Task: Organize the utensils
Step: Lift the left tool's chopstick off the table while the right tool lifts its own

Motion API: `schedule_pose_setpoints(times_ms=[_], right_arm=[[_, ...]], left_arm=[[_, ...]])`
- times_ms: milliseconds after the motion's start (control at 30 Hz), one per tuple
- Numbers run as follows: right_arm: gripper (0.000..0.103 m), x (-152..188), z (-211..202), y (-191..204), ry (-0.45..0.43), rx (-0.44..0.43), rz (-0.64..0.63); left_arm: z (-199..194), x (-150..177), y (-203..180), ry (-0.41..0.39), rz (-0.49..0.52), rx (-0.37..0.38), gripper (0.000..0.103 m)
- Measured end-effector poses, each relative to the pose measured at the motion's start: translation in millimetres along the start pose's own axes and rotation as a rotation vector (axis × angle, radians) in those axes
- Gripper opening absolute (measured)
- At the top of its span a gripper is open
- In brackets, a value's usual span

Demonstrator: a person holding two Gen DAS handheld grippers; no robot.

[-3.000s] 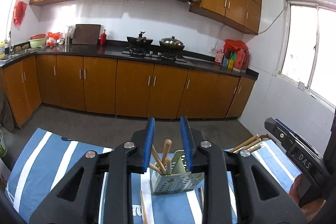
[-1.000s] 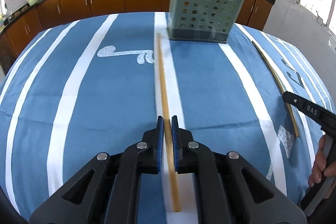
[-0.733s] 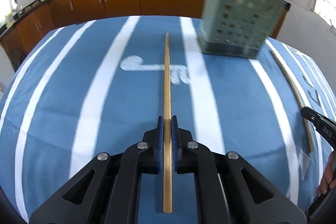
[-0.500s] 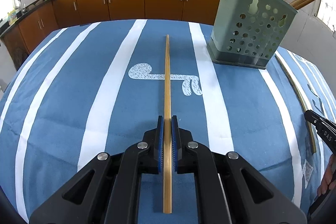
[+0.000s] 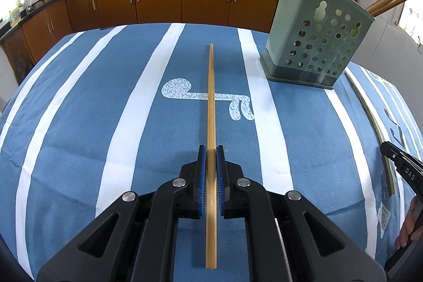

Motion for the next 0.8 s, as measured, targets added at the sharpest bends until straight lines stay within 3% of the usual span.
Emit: schedule_pose_setpoints(times_ms=[800], right_arm=[[0.010,1.9,-1.4,-0.7,0.000,0.004,-0.012]], left_arm=[[-1.8,3.8,0.1,0.001,-0.005,0.020,0.009]])
Point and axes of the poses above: each gripper's, at about its wrist camera, not at the fingertips, and z roughly the way its jaws point, y to its left, x to its underside, the point moved 2 cm from there along z, roughly the way its jaws point, and after that the axes turned 12 degrees about y, right-handed, at the moved point
